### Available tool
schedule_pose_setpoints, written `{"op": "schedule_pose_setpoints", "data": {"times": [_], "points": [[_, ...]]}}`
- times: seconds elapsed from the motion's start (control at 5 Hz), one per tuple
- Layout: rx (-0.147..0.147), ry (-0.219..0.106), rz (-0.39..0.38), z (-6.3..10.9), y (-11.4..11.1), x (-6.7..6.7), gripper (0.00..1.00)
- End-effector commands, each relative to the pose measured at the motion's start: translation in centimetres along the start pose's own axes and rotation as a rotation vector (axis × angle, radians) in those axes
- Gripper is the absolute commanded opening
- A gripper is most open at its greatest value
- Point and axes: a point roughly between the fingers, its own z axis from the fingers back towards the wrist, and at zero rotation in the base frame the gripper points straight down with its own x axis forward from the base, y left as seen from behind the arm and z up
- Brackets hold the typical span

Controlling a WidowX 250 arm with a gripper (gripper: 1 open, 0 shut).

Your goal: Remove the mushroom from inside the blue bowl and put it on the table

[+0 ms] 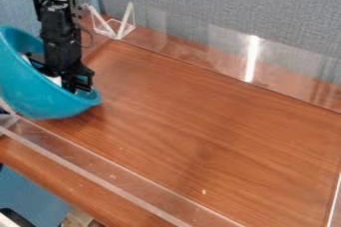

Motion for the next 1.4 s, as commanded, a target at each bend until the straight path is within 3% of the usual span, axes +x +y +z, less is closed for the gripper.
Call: {"op": "schedule_pose_setpoints", "data": {"times": [0.0,0.4,1.2], "points": [[-0.005,0.008,0.001,0.2,0.0,-0.7,0.00],[-0.013,-0.038,-0.044,2.4,-2.4,-0.7,0.00],[-0.044,-0.102,-0.127,6.0,-6.6,-0.6,0.00]]}}
